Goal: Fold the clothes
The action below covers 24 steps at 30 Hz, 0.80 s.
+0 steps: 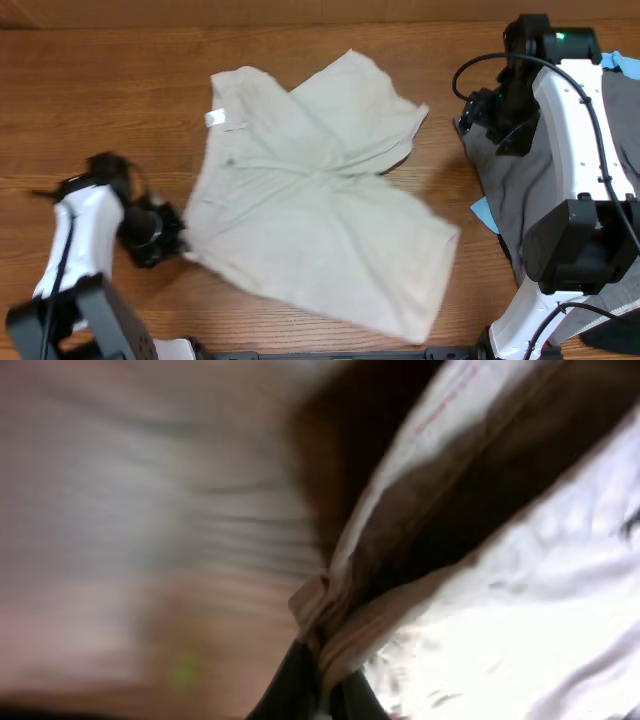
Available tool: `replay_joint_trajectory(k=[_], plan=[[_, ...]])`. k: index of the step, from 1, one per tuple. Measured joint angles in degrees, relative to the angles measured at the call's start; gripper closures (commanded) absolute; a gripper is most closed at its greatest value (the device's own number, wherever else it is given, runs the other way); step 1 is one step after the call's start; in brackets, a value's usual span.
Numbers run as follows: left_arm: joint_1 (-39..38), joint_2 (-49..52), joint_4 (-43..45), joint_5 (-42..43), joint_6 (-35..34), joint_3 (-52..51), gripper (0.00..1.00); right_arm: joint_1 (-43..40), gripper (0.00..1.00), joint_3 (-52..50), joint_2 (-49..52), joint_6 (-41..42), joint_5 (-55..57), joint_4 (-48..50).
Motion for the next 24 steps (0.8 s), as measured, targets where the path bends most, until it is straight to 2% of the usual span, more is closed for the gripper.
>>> replay_joint_trajectory(k=[3, 4, 5, 6, 9, 15, 17, 22, 24], plan=[[5.2, -2.5, -0.9, -2.7, 0.0, 0.0, 0.93, 1.2, 0.25, -4.9, 0.0, -1.6, -2.2, 3.1], [6.1, -2.7, -1.0, -3.0, 0.0, 0.0, 0.61, 1.7, 0.25, -6.4, 0.0, -2.0, -3.0, 4.2], [7.0, -2.7, -1.1, -3.2, 0.1, 0.0, 0.15, 2.9, 0.25, -9.1, 0.0, -2.7, -4.6, 7.1], [7.2, -2.7, -1.1, -3.2, 0.3, 0.0, 0.0, 3.9, 0.25, -11.0, 0.0, -3.0, -5.7, 9.6], [6.9, -2.7, -1.0, -3.2, 0.7, 0.0, 0.0, 6.2, 0.22, -15.6, 0.1, -3.8, -8.9, 17.4], [6.7, -2.7, 0.3, -2.3, 0.6, 0.0, 0.0, 6.7, 0.22, -22.5, 0.5, -3.8, -14.4, 40.3], [6.7, -2.7, 3.6, 0.4, 0.9, 0.1, 0.0, 6.7, 0.25, -24.6, 0.7, -3.6, -16.1, 46.9], [4.3, -2.7, 13.9, 7.2, 2.4, 0.2, 0.0, 6.7, 0.3, -26.1, 3.3, -0.9, -17.9, 54.5], [1.5, -2.7, 18.2, 8.6, 2.7, 0.2, 0.01, 6.7, 0.37, -26.2, 5.4, -0.1, -18.7, 57.1]])
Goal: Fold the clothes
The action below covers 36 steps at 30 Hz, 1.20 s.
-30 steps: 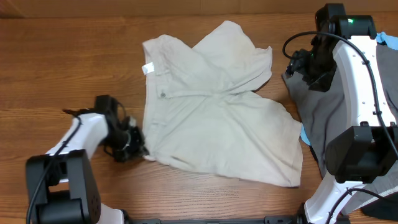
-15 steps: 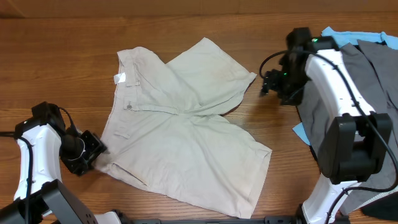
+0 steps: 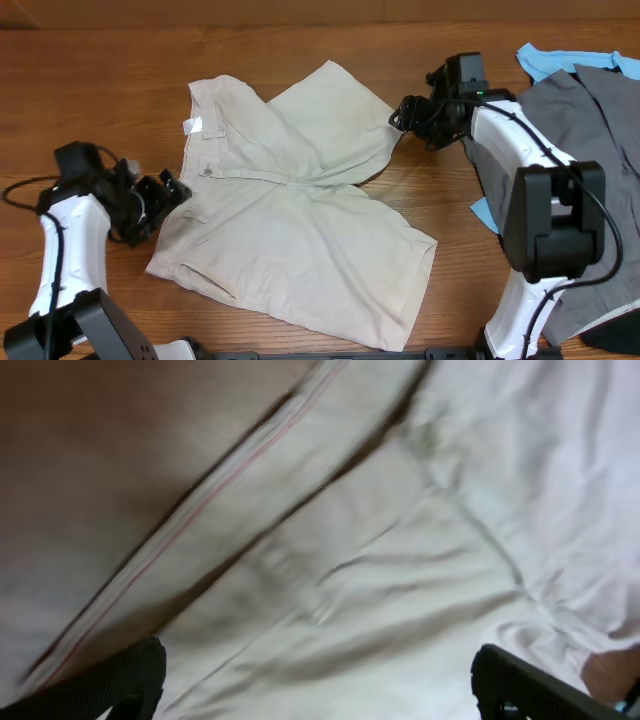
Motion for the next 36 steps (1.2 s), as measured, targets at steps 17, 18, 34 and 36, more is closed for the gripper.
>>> replay_joint_trajectory(k=[17, 18, 34, 36], plan=[[-14.4, 6.6, 18.9, -2.9, 0.2, 0.2, 0.09, -7.5, 0.72, 1.7, 3.6, 2.4, 7.0, 1.4], [-14.4, 8.0, 19.6, -2.9, 0.2, 0.2, 0.09, -8.4, 0.69, 1.9, 3.2, 2.5, 7.6, 0.9], [-14.5, 16.7, 40.7, 13.2, 0.3, 0.2, 0.17, -9.9, 0.56, 2.7, -3.2, 3.6, 10.0, -22.1], [-15.0, 16.8, 42.0, 13.7, 0.3, 0.2, 0.18, -9.9, 0.56, 2.7, -4.9, 3.6, 9.9, -23.7]])
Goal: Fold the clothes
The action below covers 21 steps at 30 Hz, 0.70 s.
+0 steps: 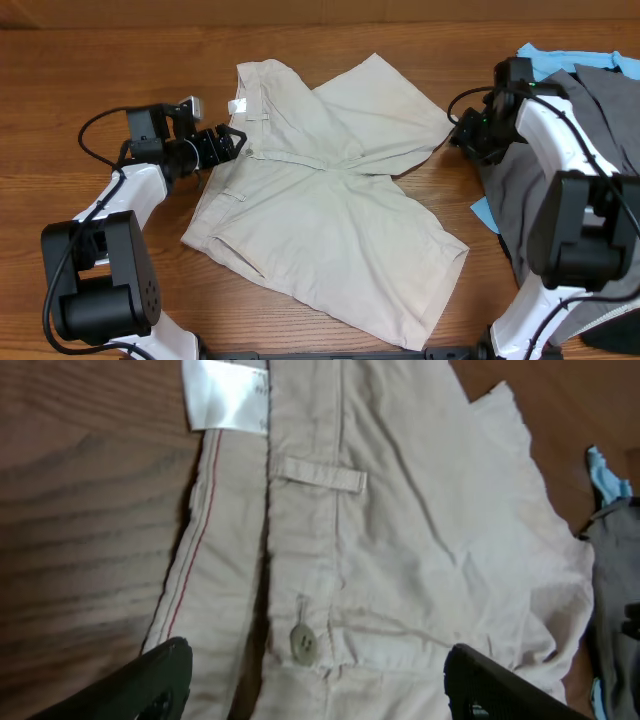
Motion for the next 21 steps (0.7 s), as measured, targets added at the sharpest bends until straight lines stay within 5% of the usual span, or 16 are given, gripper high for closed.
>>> replay_joint_trajectory(k=[21], plan=[[-6.1, 5.3, 4.0, -4.7, 1.1, 0.0, 0.21, 0.0, 0.56, 0.0, -1.2, 0.0, -0.5, -4.5]])
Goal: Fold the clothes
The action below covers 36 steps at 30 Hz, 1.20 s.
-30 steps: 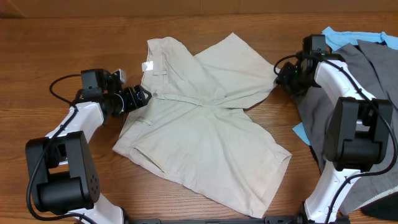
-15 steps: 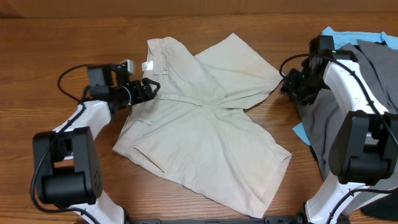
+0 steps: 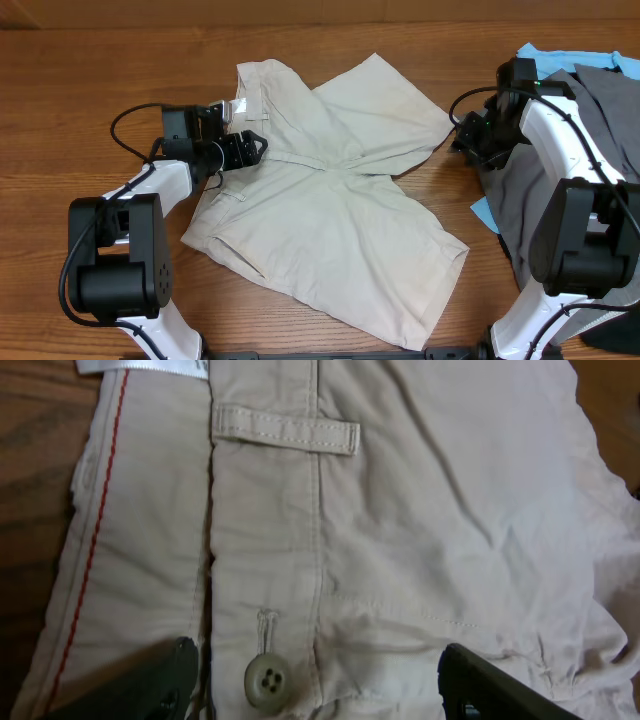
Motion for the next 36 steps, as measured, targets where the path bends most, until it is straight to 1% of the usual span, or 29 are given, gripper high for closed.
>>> replay_joint_trajectory(k=[4, 8, 12, 14, 15, 16, 17, 18, 20, 21, 23, 26, 28, 29, 31, 32, 33, 36], plan=[[-0.2, 0.0, -4.0, 0.0, 0.2, 0.1, 0.21, 0.0, 0.56, 0.0, 0.0, 0.0, 0.0, 0.2], [-0.9, 0.0, -6.1, -0.2, 0.4, 0.7, 0.27, 0.0, 0.56, 0.0, 0.0, 0.0, 0.0, 0.3], [-1.4, 0.0, -5.7, 0.5, 0.4, 0.6, 0.43, 0.0, 0.55, 0.0, 0.0, -0.7, 0.0, 0.2], [-1.3, 0.0, -4.0, 2.3, 0.5, 0.6, 0.55, 0.0, 0.55, 0.0, 0.0, -1.5, 0.0, -0.1], [-1.3, 0.0, -2.9, 3.7, 0.5, 0.6, 0.63, 0.0, 0.54, 0.0, 0.0, -1.8, 0.0, 0.0], [-1.3, 0.0, -2.5, 4.4, 0.3, 0.6, 0.66, 0.0, 0.51, 0.0, 0.0, -1.9, 0.0, -0.1], [-1.3, 0.0, -2.1, 5.0, 0.4, 0.6, 0.71, 0.0, 0.44, 0.0, 0.0, -2.0, 0.0, -0.2], [-1.3, 0.0, -1.8, 5.6, 0.4, 0.6, 0.83, 0.0, 0.39, 0.0, 0.0, -2.1, 0.1, -0.2], [-1.3, 0.0, -1.3, 6.6, 0.3, 0.6, 0.96, 0.0, 0.36, 0.0, 0.0, -2.8, 0.2, -0.4], [-1.2, 0.0, -1.2, 6.9, 0.3, 0.6, 0.96, 0.0, 0.35, 0.0, 0.0, -3.2, 0.2, -0.6], [-0.4, 0.0, -1.2, 7.8, 0.0, 0.6, 0.96, 0.0, 0.36, 0.0, 0.0, -4.1, 0.2, -0.9], [2.1, -0.4, -2.6, 9.8, -1.4, 0.7, 0.96, 0.0, 0.44, 0.0, 0.0, -5.2, 0.2, -0.8], [6.0, -2.5, -9.1, 9.6, -3.0, 0.7, 0.96, 0.0, 0.48, 0.0, 0.0, -6.7, 0.0, 2.2], [7.0, -3.2, -11.8, 8.5, -4.0, 0.9, 0.96, 0.0, 0.53, 0.0, 0.0, -7.1, 0.0, 4.6], [8.9, -4.3, -17.3, 4.9, -5.7, 0.9, 0.96, 0.0, 0.67, 0.0, 0.0, -7.9, -0.1, 11.4], [9.3, -4.4, -18.9, 2.8, -6.3, 1.0, 0.96, 0.0, 0.83, 0.0, 0.0, -7.9, -0.1, 14.1], [9.5, -4.4, -20.8, -0.1, -6.5, 0.9, 0.96, 0.0, 0.89, 0.1, 0.0, -8.2, -0.2, 16.9], [9.5, -4.5, -22.6, -3.5, -7.0, 1.0, 0.96, 0.1, 0.92, 0.1, 0.0, -8.5, -1.2, 19.1]])
